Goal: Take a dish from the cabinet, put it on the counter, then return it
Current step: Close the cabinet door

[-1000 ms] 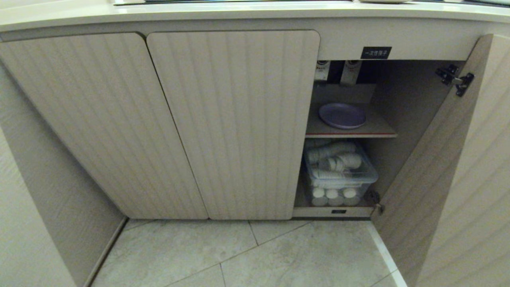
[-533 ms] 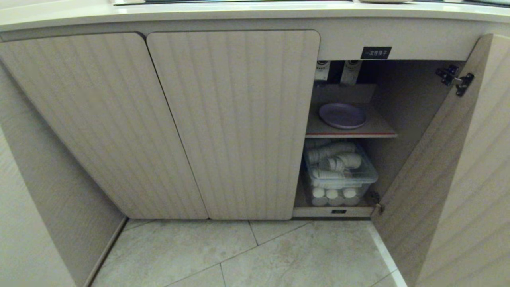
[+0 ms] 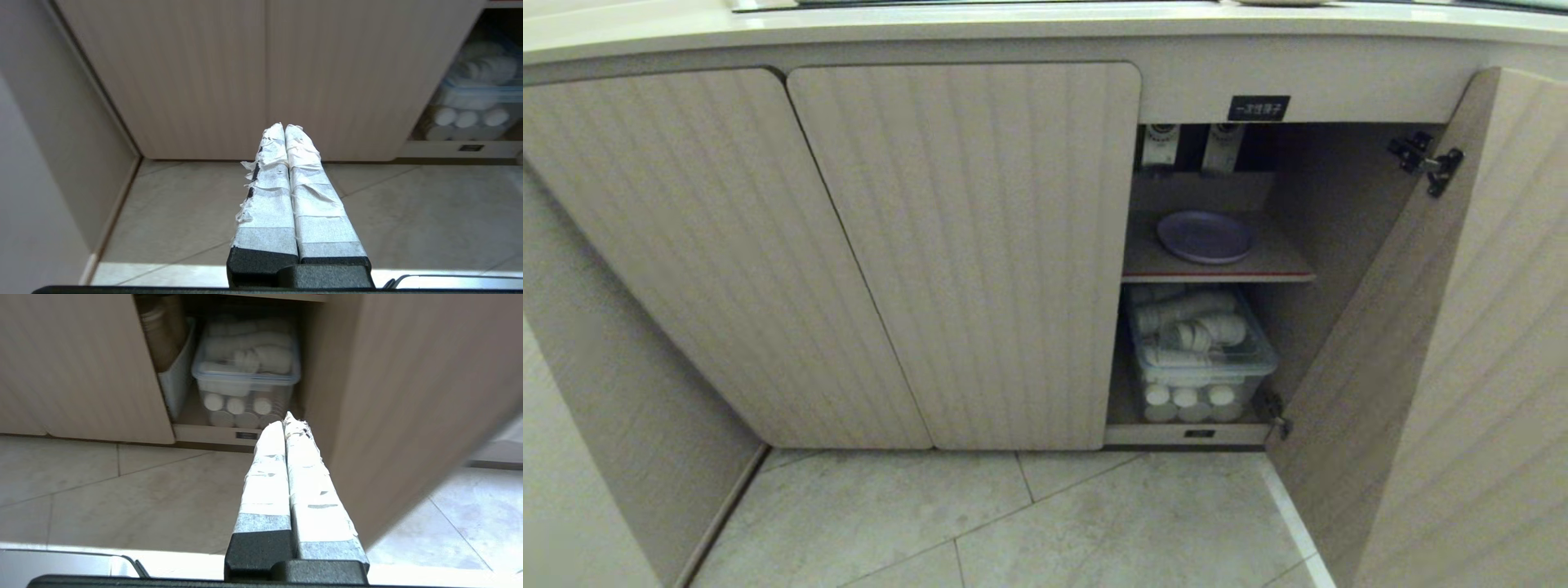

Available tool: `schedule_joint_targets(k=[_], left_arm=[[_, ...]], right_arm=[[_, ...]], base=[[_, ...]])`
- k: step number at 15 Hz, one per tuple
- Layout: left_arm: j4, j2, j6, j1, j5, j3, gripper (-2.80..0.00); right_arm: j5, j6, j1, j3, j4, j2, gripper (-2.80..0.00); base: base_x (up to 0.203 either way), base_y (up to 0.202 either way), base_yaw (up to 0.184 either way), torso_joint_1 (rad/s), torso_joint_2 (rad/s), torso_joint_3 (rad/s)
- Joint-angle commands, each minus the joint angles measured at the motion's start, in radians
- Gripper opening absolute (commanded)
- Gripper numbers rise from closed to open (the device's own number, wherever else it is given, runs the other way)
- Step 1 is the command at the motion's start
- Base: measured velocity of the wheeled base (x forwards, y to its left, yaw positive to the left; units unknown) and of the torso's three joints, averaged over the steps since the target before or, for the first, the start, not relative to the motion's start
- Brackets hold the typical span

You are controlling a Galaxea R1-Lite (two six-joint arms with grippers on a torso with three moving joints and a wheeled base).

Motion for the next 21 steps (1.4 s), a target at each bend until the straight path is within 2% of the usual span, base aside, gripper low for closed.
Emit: schedule_joint_targets(k=[1,9,21], left_arm=[[0.000,0.000,0.000,0.000,0.001,0.000,-2.80],[0.000,0.000,0.000,0.000,0.001,0.000,-2.80],[0.000,0.000,0.000,0.000,0.000,0.000,-2.80]], right_arm=[[0.000,-0.001,0.000,0.000,0.000,0.002,-2.80],[0.000,-0.001,0.000,-0.001,0.000,0.002,-2.80],[0.001,0.000,0.000,-0.001,0.000,0.000,-2.80]], base=[[0.000,-0.199,0.000,0.001,0.00,0.007],[0.000,-0.182,0.001,0.002,0.00,0.002],[0.000,-0.006,0.000,0.000,0.00,0.000]])
